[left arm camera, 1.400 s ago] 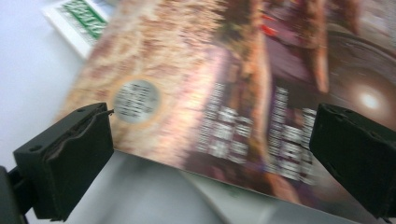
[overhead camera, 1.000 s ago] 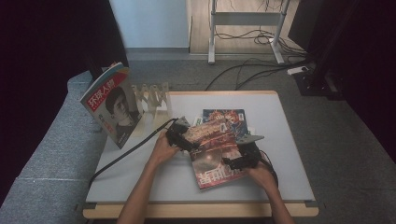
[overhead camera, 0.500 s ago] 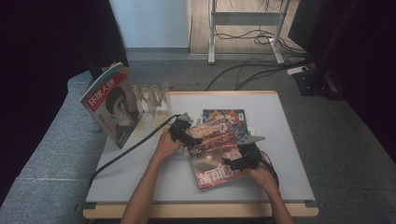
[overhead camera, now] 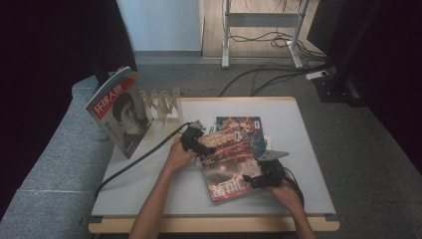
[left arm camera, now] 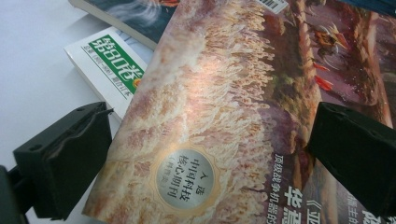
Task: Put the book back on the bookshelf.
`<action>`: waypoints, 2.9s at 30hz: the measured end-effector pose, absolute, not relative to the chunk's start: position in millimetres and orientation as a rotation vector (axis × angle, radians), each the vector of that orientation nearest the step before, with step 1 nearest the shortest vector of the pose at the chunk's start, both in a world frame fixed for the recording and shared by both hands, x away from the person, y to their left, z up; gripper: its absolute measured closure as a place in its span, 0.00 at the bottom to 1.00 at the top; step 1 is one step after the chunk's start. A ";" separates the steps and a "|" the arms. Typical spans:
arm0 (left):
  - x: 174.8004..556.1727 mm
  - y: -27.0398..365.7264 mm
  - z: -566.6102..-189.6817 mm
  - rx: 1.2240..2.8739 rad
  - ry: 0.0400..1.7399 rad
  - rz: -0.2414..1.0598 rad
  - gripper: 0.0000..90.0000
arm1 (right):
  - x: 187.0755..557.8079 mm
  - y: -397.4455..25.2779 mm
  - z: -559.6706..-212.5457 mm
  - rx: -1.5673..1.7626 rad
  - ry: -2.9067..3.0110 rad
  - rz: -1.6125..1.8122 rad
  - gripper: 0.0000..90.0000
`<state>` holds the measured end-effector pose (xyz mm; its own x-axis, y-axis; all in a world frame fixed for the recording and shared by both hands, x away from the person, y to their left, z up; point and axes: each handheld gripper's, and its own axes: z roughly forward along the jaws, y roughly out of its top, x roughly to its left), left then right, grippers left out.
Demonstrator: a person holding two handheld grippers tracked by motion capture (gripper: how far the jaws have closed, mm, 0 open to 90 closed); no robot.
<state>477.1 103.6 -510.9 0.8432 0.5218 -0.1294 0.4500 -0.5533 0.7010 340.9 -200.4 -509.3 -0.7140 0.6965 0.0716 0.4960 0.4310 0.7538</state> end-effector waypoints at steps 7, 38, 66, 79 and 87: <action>471.9 103.2 -508.4 2.272 0.714 0.135 0.00 | 327.2 -213.8 -509.5 1.047 2.418 1.157 0.06; 447.4 111.3 -501.5 2.349 0.750 0.181 0.00 | 316.8 -247.7 -519.8 1.118 2.318 1.100 0.01; 415.9 125.3 -501.2 2.369 0.771 0.230 0.00 | 334.1 -256.9 -514.0 1.187 2.257 1.092 0.06; 406.9 133.5 -503.9 2.358 0.810 0.169 0.00 | 335.3 -258.7 -516.0 1.187 2.243 1.056 0.04; 396.0 138.6 -502.9 2.401 0.805 0.159 0.00 | 344.5 -257.6 -513.5 1.206 2.233 1.041 0.03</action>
<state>396.0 138.6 -502.9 0.8092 0.5831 -0.0719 0.5116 -0.6393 0.5741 344.5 -257.6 -513.5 -0.5501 0.8351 0.0046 0.5403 0.3517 0.7645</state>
